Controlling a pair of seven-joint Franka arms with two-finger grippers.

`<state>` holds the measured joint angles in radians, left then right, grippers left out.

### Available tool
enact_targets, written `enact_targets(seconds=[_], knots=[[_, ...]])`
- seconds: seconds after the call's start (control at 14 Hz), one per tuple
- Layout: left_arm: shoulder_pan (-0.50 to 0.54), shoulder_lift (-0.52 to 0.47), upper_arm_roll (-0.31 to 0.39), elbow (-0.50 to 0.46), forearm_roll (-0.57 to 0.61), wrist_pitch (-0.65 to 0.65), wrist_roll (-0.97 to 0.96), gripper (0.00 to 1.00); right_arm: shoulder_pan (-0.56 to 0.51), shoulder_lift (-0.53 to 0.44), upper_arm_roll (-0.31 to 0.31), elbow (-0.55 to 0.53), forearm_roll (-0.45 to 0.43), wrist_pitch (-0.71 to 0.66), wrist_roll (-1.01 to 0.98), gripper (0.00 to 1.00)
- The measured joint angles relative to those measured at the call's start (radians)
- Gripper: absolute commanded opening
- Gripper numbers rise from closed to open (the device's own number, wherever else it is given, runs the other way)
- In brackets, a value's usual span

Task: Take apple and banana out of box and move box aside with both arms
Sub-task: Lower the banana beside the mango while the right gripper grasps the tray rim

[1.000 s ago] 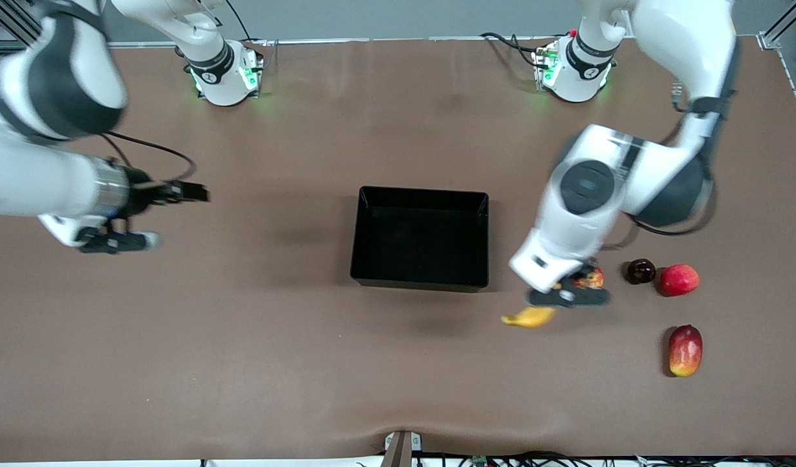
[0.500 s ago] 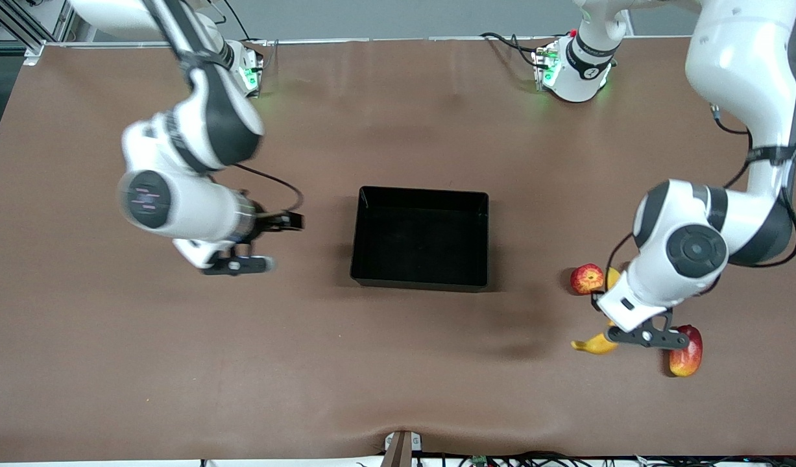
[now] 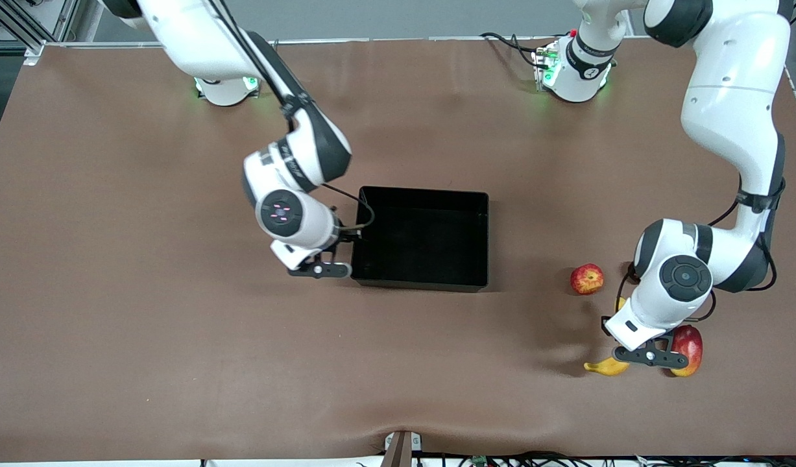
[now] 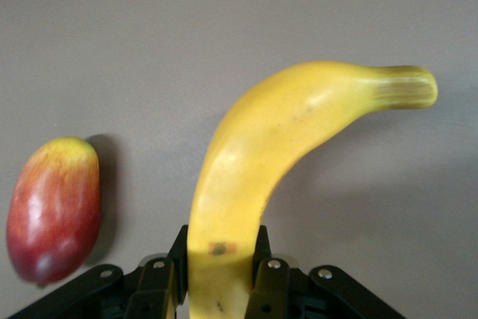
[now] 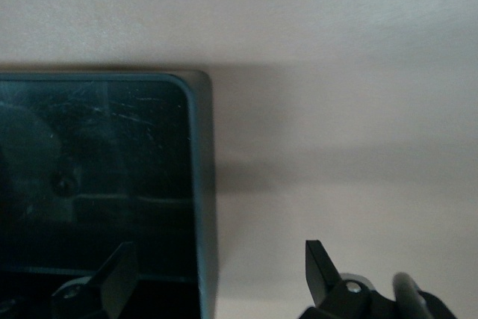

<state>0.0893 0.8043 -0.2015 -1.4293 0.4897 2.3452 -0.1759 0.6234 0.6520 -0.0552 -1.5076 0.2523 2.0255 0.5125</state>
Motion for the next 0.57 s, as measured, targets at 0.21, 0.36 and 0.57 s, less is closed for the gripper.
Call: enact_targets(seconds=[0.21,0.36,0.57], knots=[[0.001,0.057,0.037,-0.001,0.000,0.075,0.006,0.28,0.032,0.052,-0.001,0.001,0.000,0.033,0.026,0.00],[0.000,0.077,0.041,0.000,0.001,0.090,0.007,0.96,0.032,0.053,-0.005,0.006,0.000,0.033,0.030,0.00],[-0.001,0.075,0.040,0.011,0.001,0.091,0.007,1.00,0.030,0.053,-0.011,0.017,0.000,0.031,0.055,0.00]])
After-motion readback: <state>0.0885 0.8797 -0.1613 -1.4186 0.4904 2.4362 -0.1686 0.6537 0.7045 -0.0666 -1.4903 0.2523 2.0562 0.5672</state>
